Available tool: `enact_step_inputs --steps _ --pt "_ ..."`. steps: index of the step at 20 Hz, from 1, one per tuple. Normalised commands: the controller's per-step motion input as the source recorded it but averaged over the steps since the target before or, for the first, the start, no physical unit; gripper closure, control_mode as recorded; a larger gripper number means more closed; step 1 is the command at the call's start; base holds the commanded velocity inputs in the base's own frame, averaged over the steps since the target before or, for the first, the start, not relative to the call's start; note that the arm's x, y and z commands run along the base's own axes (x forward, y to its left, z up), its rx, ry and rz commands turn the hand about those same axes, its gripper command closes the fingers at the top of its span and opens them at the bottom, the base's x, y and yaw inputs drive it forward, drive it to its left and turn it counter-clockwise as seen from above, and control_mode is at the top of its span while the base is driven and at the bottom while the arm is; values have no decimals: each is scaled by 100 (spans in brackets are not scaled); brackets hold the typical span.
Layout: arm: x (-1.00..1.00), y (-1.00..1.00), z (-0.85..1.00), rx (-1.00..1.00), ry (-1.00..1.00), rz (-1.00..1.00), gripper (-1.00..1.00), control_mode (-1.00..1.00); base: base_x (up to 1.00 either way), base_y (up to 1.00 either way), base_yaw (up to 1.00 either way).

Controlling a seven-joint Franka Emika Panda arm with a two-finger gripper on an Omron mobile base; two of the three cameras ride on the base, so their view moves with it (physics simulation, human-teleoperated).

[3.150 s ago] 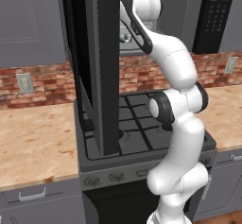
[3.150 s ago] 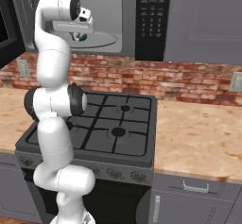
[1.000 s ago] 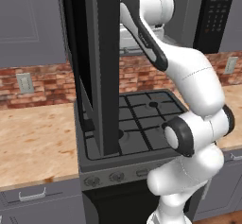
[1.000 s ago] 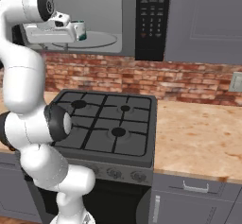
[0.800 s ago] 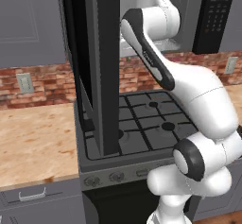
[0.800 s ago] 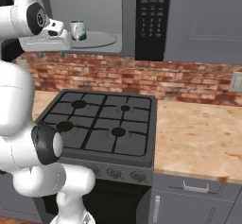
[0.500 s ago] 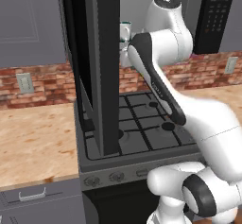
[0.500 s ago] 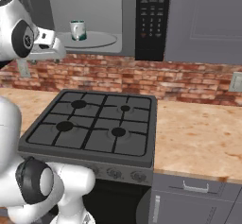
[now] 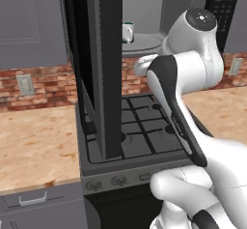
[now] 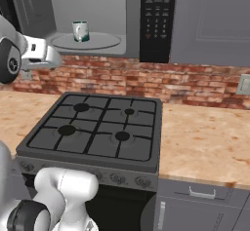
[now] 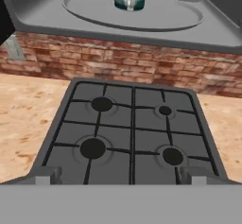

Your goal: Pick the mug from the counter and place it inside the microwave. Then close the microwave.

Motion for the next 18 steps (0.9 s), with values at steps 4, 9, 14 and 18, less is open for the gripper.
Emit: enact_step_inputs --steps 4,9,14,18 --pt "-56 -17 35 0 -1 0 -100 -100 0 0 0" --pt "-52 -16 18 0 -3 0 -100 -100 0 0 0" --pt "-50 -16 3 0 -12 0 -100 -100 0 0 0" --pt "-28 -11 0 0 -25 0 -100 -100 0 0 0"
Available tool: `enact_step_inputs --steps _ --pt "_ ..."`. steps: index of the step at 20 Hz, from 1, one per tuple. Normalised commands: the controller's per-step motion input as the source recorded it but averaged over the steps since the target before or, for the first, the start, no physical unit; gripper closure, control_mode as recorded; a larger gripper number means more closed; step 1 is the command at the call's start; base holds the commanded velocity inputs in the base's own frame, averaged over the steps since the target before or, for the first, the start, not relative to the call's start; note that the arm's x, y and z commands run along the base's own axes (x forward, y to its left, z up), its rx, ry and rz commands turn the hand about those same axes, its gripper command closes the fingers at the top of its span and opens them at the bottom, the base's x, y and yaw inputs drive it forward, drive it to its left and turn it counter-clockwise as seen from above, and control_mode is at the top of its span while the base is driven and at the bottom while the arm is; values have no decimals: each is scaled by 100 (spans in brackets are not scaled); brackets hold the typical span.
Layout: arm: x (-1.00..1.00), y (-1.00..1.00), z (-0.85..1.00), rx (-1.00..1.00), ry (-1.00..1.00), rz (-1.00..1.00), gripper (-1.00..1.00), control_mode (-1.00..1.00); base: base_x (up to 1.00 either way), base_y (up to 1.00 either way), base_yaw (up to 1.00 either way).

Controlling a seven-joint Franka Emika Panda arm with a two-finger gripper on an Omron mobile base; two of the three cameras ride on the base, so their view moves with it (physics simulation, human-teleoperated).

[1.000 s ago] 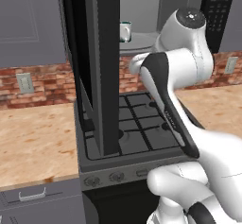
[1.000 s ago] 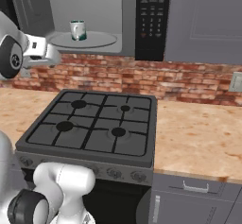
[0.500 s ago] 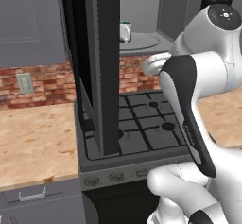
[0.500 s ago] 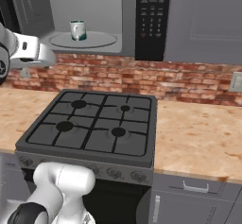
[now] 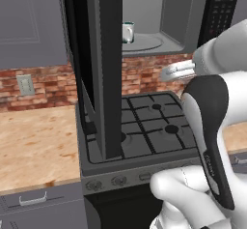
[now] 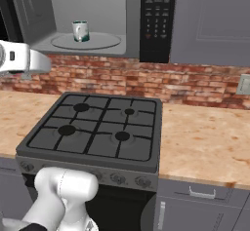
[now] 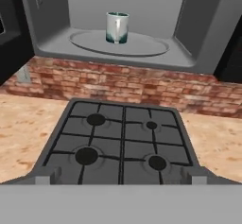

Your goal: Pick the mug from the counter and place it inside the microwave. Then close the microwave.

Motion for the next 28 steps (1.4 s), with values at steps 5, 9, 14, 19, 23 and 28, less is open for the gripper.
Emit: enact_step_inputs --steps 5,9,14,19,23,28 --pt "-31 -6 3 0 -24 0 -100 -100 0 0 0" --pt "-43 0 8 0 -19 0 -100 -100 0 0 0" --pt "-58 0 34 0 -17 0 -100 -100 0 0 0" --pt "-58 0 40 0 -12 0 -100 -100 0 0 0" --pt "-51 1 17 0 -10 0 -100 -100 0 0 0" --pt "-44 1 1 0 -4 0 -100 -100 0 0 0"
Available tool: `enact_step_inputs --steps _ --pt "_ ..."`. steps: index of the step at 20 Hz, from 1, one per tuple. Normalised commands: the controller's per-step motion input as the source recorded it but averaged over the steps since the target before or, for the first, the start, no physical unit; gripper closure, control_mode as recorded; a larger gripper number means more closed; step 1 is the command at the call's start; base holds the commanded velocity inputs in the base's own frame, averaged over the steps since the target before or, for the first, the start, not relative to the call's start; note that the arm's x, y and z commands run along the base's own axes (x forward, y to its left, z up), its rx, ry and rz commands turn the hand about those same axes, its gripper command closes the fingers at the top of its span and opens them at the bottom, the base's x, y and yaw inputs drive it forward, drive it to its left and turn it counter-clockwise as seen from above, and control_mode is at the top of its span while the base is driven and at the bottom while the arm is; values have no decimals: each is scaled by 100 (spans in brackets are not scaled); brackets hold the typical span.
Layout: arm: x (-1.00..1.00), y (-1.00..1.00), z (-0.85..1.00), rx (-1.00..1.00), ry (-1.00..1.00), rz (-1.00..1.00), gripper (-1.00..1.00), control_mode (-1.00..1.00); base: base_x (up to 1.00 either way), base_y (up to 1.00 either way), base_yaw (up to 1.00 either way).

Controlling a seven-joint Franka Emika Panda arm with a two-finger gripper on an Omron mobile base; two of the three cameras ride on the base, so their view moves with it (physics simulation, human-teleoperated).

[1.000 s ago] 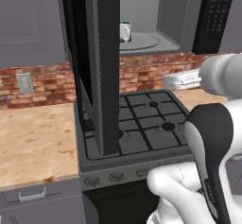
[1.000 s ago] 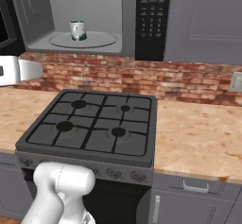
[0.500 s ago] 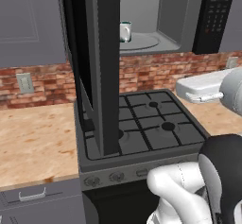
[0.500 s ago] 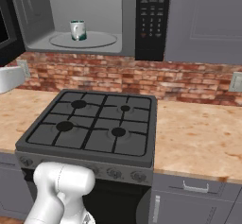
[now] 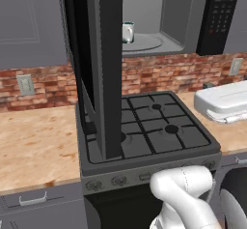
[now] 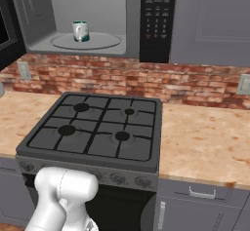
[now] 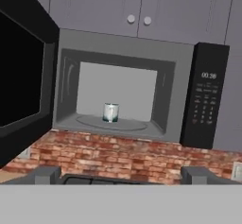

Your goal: Pick the mug from the counter and place it inside the microwave. Then close the microwave.

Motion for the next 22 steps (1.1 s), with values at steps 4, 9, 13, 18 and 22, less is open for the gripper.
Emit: enact_step_inputs --steps 4,9,13,18,22 --pt "-54 1 0 0 -4 0 -100 -100 0 0 0" --pt "-40 5 0 0 -1 -1 -100 -100 0 0 0" --pt "-27 18 0 0 -3 -2 -100 -100 0 0 0" --pt "-47 27 0 0 -9 -2 -100 -100 0 0 0" --pt "-69 16 0 0 -11 -1 -100 -100 0 0 0"
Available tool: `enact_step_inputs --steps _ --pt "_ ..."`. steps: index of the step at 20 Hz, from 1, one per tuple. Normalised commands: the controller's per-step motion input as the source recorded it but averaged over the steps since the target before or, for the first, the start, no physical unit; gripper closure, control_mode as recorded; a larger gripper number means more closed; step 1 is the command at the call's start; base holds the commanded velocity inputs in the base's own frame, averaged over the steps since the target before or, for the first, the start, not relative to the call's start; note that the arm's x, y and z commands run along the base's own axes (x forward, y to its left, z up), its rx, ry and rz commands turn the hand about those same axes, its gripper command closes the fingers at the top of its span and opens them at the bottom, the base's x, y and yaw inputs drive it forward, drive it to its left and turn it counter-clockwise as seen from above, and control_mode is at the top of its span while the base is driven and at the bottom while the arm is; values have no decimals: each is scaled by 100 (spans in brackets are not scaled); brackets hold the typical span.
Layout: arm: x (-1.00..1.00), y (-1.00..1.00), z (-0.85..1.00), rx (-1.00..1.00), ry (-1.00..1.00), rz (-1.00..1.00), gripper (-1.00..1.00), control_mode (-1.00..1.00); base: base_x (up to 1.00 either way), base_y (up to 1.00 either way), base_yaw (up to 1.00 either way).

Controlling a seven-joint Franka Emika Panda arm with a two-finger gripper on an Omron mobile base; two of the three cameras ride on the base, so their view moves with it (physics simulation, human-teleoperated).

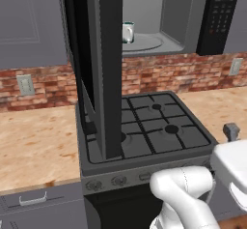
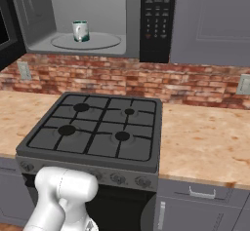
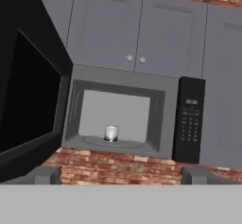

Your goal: Pick the mug from the counter and place it inside the microwave. Then close the microwave.

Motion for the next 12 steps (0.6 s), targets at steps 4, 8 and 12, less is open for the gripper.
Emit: enact_step_inputs --steps 4,8,12 --pt "-43 18 0 0 -6 -3 -100 -100 0 0 0" --pt "-28 30 0 0 -4 -10 -100 -100 0 0 0" --pt "-23 25 0 0 -2 -22 -100 -100 0 0 0"
